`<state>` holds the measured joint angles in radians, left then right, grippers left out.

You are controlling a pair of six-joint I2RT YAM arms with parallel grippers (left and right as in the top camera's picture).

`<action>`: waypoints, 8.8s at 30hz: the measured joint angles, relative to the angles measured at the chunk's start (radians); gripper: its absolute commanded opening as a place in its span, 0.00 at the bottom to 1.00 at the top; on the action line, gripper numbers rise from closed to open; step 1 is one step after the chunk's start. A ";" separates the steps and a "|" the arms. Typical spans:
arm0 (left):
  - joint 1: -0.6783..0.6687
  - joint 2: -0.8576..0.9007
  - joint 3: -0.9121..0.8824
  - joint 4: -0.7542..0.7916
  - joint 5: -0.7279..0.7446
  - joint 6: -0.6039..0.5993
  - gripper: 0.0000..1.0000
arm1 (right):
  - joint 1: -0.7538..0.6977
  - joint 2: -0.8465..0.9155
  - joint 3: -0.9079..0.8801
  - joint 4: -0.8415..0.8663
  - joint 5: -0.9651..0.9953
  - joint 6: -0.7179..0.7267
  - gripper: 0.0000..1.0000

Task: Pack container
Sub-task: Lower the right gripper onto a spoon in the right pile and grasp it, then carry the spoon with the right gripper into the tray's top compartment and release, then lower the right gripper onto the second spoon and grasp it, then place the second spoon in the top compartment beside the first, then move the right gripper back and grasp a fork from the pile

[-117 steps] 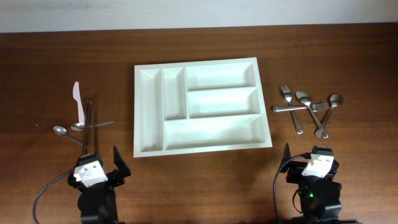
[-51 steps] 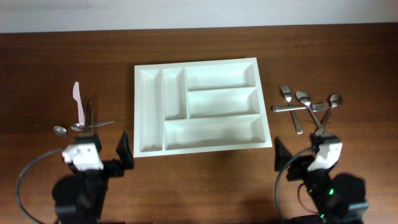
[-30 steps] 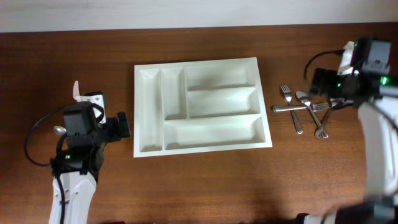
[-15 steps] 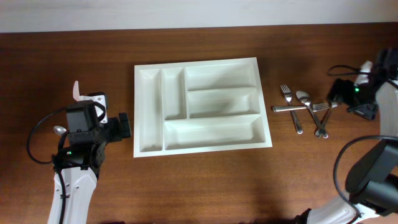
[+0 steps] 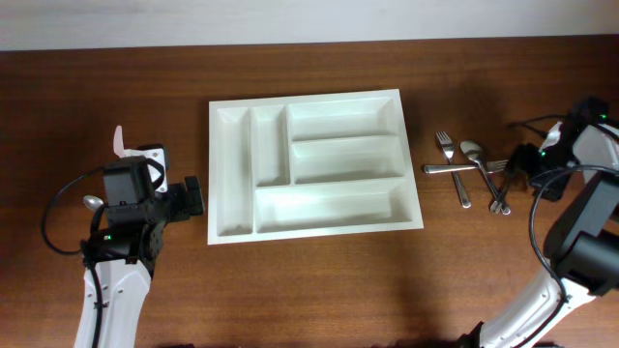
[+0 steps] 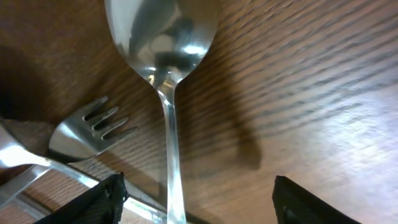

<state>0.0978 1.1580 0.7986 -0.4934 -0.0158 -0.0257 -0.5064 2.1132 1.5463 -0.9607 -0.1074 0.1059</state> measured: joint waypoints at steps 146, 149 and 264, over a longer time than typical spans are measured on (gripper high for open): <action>0.000 0.003 0.000 0.000 0.000 0.000 0.99 | 0.158 0.100 0.181 -0.166 -0.028 -0.377 0.61; 0.000 0.003 0.000 0.000 0.000 0.000 0.99 | 0.192 0.100 0.171 -0.163 0.037 -0.378 0.59; 0.000 0.004 0.000 0.000 0.000 0.000 0.99 | 0.193 -0.014 0.681 -0.404 -0.164 -0.194 0.67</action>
<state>0.0978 1.1618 0.7986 -0.4934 -0.0158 -0.0257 -0.3130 2.0995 2.2269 -1.3643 -0.2714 -0.0879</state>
